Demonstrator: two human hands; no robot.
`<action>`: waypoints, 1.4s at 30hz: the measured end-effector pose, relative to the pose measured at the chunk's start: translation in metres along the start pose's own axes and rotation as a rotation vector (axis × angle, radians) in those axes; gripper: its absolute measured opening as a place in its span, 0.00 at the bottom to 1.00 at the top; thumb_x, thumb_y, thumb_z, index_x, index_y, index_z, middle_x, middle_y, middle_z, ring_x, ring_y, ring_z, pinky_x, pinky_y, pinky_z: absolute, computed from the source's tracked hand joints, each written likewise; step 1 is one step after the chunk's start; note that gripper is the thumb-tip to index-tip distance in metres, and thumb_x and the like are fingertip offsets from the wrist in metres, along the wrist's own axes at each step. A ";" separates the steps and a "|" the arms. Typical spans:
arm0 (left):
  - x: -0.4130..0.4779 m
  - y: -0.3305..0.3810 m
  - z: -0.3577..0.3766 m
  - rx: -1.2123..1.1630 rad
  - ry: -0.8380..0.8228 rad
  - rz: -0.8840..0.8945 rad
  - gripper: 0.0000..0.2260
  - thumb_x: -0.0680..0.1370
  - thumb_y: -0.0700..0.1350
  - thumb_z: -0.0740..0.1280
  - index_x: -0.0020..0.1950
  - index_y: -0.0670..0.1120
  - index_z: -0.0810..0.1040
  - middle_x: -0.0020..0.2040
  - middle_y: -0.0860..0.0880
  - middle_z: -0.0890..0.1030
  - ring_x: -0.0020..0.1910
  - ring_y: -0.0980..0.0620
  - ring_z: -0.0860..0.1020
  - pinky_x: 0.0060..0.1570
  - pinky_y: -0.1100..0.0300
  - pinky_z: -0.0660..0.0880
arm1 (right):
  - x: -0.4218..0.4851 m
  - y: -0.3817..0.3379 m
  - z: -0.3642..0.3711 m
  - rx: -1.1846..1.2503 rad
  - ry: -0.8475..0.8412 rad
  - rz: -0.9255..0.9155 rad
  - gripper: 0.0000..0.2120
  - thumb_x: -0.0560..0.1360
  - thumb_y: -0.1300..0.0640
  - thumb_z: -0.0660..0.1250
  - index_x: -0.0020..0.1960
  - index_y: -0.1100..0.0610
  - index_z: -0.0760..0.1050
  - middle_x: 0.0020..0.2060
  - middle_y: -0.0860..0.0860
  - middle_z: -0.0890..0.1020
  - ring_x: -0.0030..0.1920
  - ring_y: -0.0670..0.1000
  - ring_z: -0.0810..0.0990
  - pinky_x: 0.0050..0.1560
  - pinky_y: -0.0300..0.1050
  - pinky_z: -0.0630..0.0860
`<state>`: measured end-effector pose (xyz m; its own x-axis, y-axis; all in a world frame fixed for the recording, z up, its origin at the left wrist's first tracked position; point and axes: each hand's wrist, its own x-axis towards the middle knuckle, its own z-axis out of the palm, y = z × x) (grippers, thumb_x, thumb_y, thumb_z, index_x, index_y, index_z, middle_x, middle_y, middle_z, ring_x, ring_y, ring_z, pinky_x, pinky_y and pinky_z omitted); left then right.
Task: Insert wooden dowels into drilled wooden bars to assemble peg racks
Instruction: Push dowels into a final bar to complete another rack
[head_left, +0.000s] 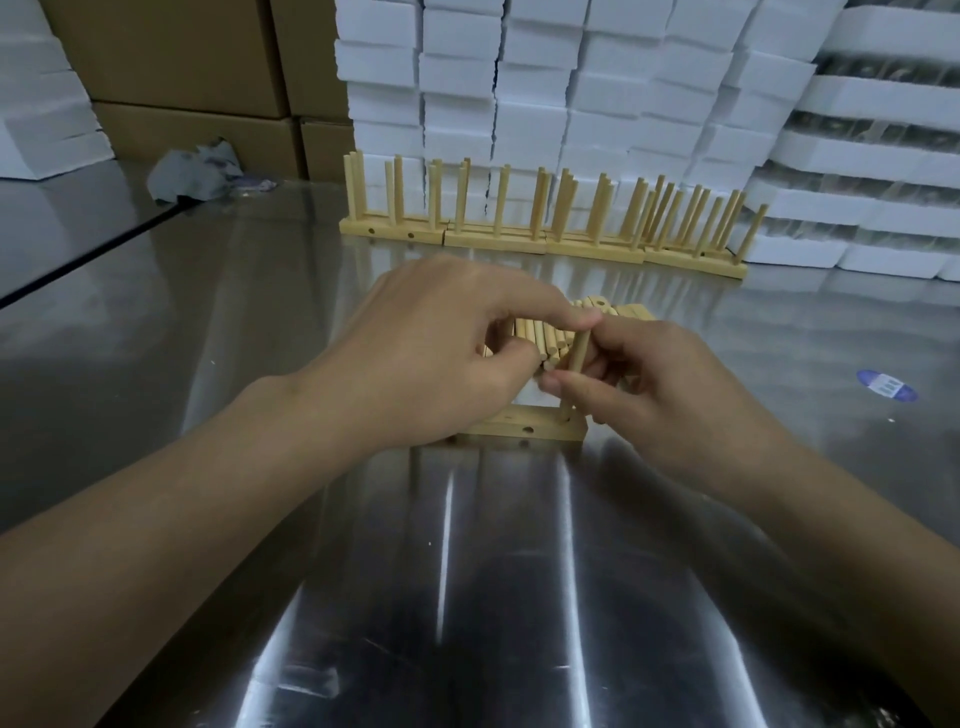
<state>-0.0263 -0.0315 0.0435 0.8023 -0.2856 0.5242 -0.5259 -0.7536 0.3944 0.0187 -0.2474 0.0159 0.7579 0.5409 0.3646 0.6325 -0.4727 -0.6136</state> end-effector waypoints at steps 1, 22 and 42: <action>0.000 0.000 0.000 0.004 -0.001 0.007 0.22 0.76 0.47 0.64 0.65 0.68 0.83 0.44 0.59 0.86 0.38 0.55 0.79 0.36 0.57 0.75 | 0.000 0.000 0.000 -0.006 -0.003 0.001 0.09 0.78 0.48 0.74 0.46 0.55 0.82 0.35 0.49 0.82 0.37 0.50 0.80 0.38 0.43 0.75; -0.001 0.003 -0.004 -0.009 -0.035 -0.014 0.22 0.76 0.46 0.65 0.64 0.68 0.83 0.40 0.57 0.85 0.37 0.57 0.79 0.38 0.62 0.73 | -0.002 -0.006 0.001 -0.110 -0.035 0.066 0.10 0.78 0.48 0.73 0.44 0.53 0.79 0.32 0.49 0.83 0.35 0.48 0.82 0.43 0.55 0.79; -0.002 0.014 -0.010 -0.008 -0.055 0.015 0.22 0.76 0.45 0.63 0.63 0.66 0.85 0.51 0.66 0.85 0.46 0.57 0.85 0.45 0.50 0.82 | -0.016 -0.015 0.035 -0.246 0.225 0.224 0.11 0.81 0.47 0.70 0.45 0.46 0.70 0.31 0.45 0.78 0.34 0.45 0.77 0.35 0.44 0.69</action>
<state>-0.0382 -0.0355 0.0549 0.8084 -0.3290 0.4881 -0.5400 -0.7444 0.3927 -0.0084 -0.2242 -0.0049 0.8802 0.2521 0.4021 0.4459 -0.7292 -0.5190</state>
